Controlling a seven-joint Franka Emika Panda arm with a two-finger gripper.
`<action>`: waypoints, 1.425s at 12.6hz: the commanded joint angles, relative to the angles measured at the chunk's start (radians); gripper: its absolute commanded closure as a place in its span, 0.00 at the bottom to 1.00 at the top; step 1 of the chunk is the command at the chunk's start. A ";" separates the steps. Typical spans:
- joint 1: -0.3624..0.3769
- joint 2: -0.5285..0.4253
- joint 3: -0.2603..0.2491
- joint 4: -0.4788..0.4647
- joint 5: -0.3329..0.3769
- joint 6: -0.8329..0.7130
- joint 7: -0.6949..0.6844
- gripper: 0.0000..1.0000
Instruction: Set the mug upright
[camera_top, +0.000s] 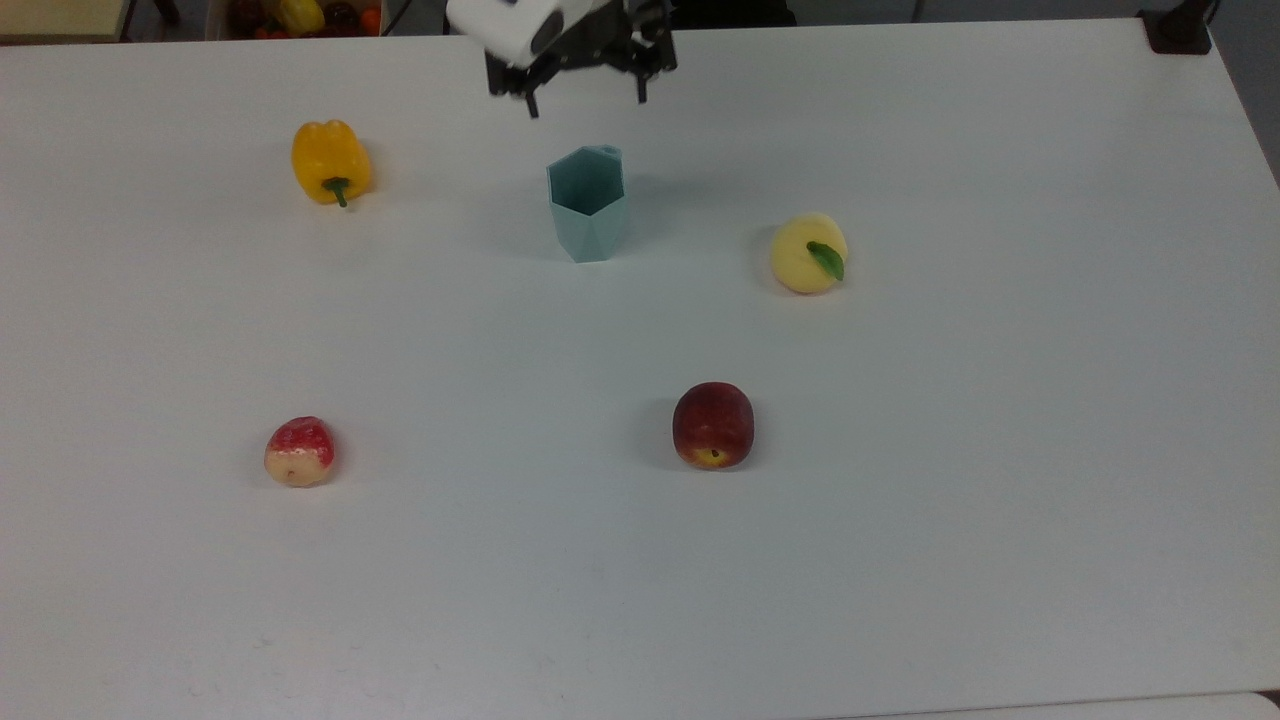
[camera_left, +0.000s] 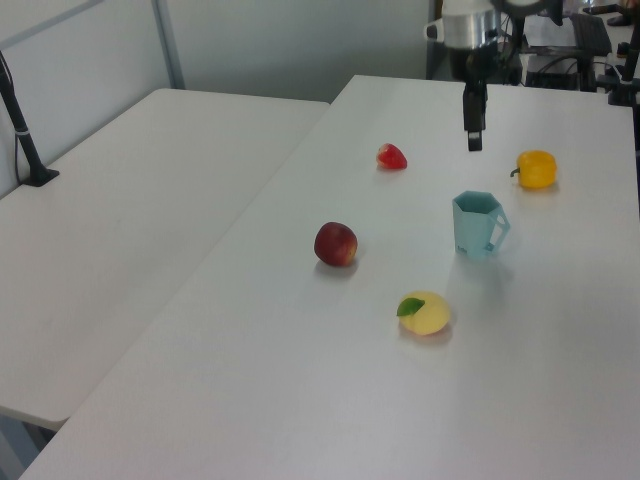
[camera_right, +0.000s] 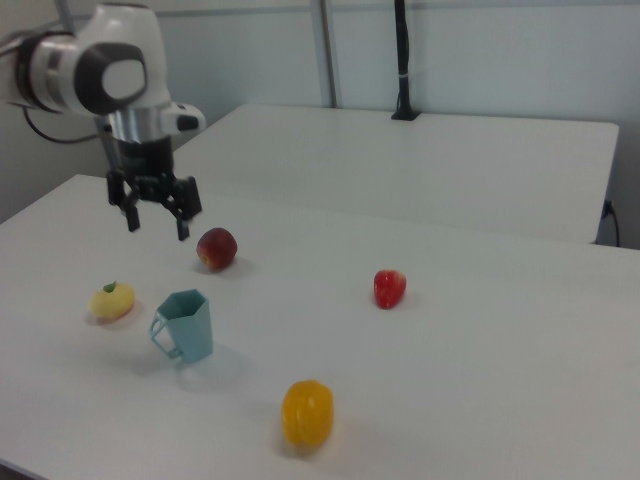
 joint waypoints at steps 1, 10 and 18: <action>-0.011 -0.098 0.057 0.035 0.014 -0.089 0.178 0.00; -0.010 -0.130 -0.091 0.057 0.070 0.043 -0.036 0.00; -0.010 -0.139 -0.079 0.062 0.044 0.029 0.063 0.00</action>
